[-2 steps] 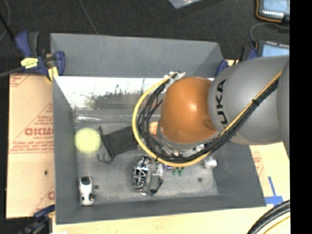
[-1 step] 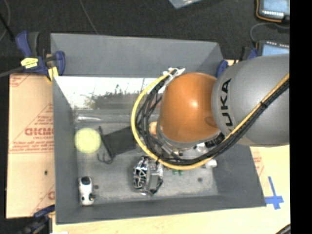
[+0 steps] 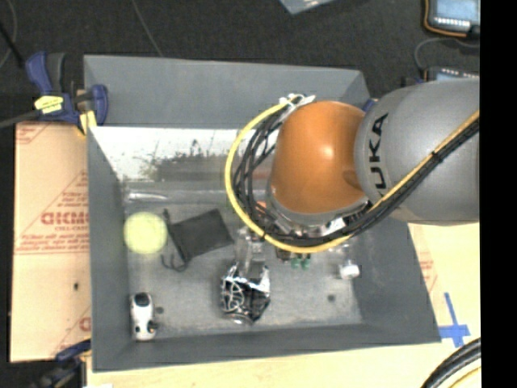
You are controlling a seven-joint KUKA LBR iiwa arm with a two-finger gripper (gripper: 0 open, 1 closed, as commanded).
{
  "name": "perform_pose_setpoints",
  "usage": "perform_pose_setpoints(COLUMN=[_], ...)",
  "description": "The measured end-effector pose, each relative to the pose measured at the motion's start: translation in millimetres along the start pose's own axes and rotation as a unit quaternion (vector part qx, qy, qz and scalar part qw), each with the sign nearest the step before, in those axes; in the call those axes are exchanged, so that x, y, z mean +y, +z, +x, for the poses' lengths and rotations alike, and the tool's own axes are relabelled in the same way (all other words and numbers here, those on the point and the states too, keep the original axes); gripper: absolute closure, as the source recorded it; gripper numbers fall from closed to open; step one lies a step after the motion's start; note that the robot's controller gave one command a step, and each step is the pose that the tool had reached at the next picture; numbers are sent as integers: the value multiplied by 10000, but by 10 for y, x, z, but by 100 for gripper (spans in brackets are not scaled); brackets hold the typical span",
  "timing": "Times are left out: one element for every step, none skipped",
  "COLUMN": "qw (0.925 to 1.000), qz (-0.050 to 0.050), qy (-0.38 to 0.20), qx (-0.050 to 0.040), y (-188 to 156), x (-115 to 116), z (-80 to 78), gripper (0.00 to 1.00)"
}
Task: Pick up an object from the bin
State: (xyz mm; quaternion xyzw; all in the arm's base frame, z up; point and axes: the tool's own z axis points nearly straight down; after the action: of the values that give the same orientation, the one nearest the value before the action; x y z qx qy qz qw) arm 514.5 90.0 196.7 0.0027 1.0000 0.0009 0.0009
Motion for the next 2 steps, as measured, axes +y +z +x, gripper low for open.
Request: perform_pose_setpoints(qw=[10000, 10000], qz=[-3, -3], qy=[5, 8], qx=[0, 0], y=[-1, -1], x=[2, 2], z=[0, 0], gripper=[0, 0])
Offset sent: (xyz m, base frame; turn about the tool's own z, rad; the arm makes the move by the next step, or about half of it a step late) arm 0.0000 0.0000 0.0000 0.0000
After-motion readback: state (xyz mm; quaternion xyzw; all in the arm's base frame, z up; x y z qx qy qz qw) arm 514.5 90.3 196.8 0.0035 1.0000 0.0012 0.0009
